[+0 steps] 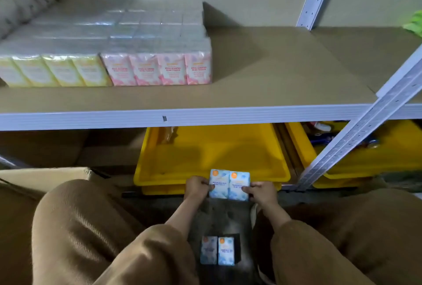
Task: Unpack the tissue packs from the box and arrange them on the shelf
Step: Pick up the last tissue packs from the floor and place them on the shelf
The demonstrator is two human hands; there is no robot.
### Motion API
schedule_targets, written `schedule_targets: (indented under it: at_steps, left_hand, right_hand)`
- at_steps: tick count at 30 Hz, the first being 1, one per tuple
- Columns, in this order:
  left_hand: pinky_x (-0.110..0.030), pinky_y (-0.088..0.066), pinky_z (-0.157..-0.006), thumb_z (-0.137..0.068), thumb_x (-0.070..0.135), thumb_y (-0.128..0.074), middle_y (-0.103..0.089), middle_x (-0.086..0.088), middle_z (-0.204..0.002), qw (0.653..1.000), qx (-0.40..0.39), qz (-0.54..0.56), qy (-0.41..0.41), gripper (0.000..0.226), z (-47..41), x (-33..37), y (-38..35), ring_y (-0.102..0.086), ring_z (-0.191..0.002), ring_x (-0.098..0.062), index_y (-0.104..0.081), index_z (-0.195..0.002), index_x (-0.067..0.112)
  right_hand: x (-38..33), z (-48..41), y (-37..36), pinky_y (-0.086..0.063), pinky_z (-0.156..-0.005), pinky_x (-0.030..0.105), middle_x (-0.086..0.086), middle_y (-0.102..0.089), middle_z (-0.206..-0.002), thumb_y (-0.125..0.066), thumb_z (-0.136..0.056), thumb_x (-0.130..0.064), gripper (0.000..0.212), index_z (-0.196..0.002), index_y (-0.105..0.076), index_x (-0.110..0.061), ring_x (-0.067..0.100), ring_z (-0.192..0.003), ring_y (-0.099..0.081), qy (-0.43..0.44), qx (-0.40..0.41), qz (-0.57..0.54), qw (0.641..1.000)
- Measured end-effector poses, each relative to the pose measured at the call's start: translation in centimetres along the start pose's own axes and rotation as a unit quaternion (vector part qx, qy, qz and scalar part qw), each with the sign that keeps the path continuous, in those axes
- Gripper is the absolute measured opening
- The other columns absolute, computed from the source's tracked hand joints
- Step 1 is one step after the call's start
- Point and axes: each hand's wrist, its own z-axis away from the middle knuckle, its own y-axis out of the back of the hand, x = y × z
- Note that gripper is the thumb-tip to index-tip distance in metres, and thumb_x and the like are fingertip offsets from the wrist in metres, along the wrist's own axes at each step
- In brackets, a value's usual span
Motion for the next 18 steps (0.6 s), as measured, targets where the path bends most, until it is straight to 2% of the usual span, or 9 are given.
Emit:
schedule_targets:
  at_steps: [1, 2, 5, 6, 9, 11, 13, 14, 18]
  left_hand:
    - [-0.034, -0.051, -0.085, -0.086, 0.014, -0.067, -0.069, -0.02, -0.116, 1.0, 0.009, 0.005, -0.011, 0.03, 0.5, 0.7, 0.5, -0.064, -0.108, -0.03, -0.068, -0.111, -0.003]
    - [-0.033, -0.051, -0.086, -0.086, 0.015, -0.067, -0.069, -0.019, -0.116, 0.999, 0.021, 0.007, -0.025, 0.031, 1.0, 1.3, 1.0, -0.064, -0.107, -0.03, -0.068, -0.111, -0.002]
    - [-0.031, -0.053, -0.086, -0.086, 0.019, -0.067, -0.07, -0.016, -0.115, 0.995, 0.065, 0.018, -0.071, 0.032, 2.6, 3.2, 2.4, -0.066, -0.105, -0.027, -0.068, -0.111, 0.001]
    - [-0.031, -0.053, -0.085, -0.086, 0.019, -0.067, -0.07, -0.015, -0.114, 0.993, 0.077, 0.024, -0.086, 0.032, 3.1, 3.8, 2.9, -0.066, -0.104, -0.026, -0.068, -0.111, 0.001]
    - [-0.028, -0.053, -0.079, -0.087, 0.02, -0.066, -0.07, -0.013, -0.114, 0.984, 0.113, 0.031, -0.132, 0.034, 5.1, 5.6, 4.7, -0.066, -0.103, -0.024, -0.067, -0.115, 0.002]
    - [-0.023, -0.054, -0.073, -0.088, 0.02, -0.065, -0.07, -0.012, -0.116, 0.978, 0.127, 0.037, -0.163, 0.035, 6.7, 6.8, 6.0, -0.066, -0.103, -0.022, -0.065, -0.118, 0.002]
    - [-0.006, -0.047, -0.058, -0.087, 0.019, -0.065, -0.071, -0.013, -0.113, 0.969, 0.138, 0.042, -0.201, 0.033, 8.1, 8.3, 7.5, -0.067, -0.099, -0.022, -0.066, -0.116, 0.001]
    - [-0.002, -0.042, -0.05, -0.087, 0.017, -0.066, -0.072, -0.015, -0.109, 0.963, 0.146, 0.046, -0.221, 0.031, 8.8, 9.1, 8.3, -0.068, -0.093, -0.022, -0.068, -0.112, -0.001]
    - [-0.001, -0.038, -0.047, -0.085, 0.011, -0.067, -0.074, -0.021, -0.094, 0.942, 0.163, 0.073, -0.285, 0.023, 10.1, 12.7, 11.5, -0.057, -0.066, -0.013, -0.072, -0.101, -0.005]
  right_hand:
    - [-1.2, 1.1, 0.5, -0.049, -0.073, 0.04, 0.026, -0.069, -0.091, -0.074, -0.073, 0.001, 0.003, -0.075, -0.072, 0.0, 0.028, -0.081, -0.063, 0.011, 0.007, -0.011, 1.0]
    - [-2.3, 1.9, 1.0, -0.048, -0.072, 0.038, 0.026, -0.068, -0.092, -0.072, -0.074, 0.003, 0.004, -0.078, -0.072, 0.001, 0.028, -0.082, -0.062, 0.023, 0.015, -0.024, 0.999]
    - [-4.9, 4.5, 2.6, -0.054, -0.059, 0.021, 0.026, -0.067, -0.106, -0.07, -0.077, 0.0, 0.034, -0.108, -0.064, 0.012, 0.032, -0.091, -0.066, 0.075, 0.039, -0.042, 0.996]
    - [-5.7, 5.5, 3.1, -0.055, -0.061, 0.02, 0.026, -0.067, -0.11, -0.07, -0.078, -0.002, 0.037, -0.112, -0.062, 0.011, 0.033, -0.095, -0.067, 0.097, 0.045, -0.044, 0.993]
    - [-8.2, 8.6, 4.7, -0.055, -0.082, 0.038, 0.021, -0.066, -0.109, -0.07, -0.08, -0.004, 0.04, -0.116, -0.06, 0.008, 0.034, -0.1, -0.065, 0.145, 0.051, -0.071, 0.986]
    - [-9.8, 10.1, 5.8, -0.054, -0.081, 0.037, 0.014, -0.064, -0.103, -0.07, -0.079, -0.006, 0.041, -0.117, -0.06, 0.006, 0.027, -0.095, -0.063, 0.174, 0.049, -0.079, 0.98]
    - [-11.4, 11.3, 7.1, -0.054, -0.083, 0.039, 0.014, -0.066, -0.103, -0.071, -0.078, -0.005, 0.039, -0.114, -0.062, 0.006, 0.024, -0.091, -0.063, 0.202, 0.049, -0.099, 0.973]
    - [-12.4, 11.8, 7.7, -0.053, -0.084, 0.042, 0.015, -0.068, -0.101, -0.071, -0.078, -0.004, 0.037, -0.112, -0.063, 0.005, 0.025, -0.09, -0.063, 0.213, 0.05, -0.112, 0.969]
    - [-16.5, 12.4, 9.9, -0.051, -0.087, 0.042, 0.015, -0.069, -0.1, -0.067, -0.08, -0.002, 0.033, -0.111, -0.064, 0.004, 0.028, -0.092, -0.065, 0.251, 0.034, -0.168, 0.953]
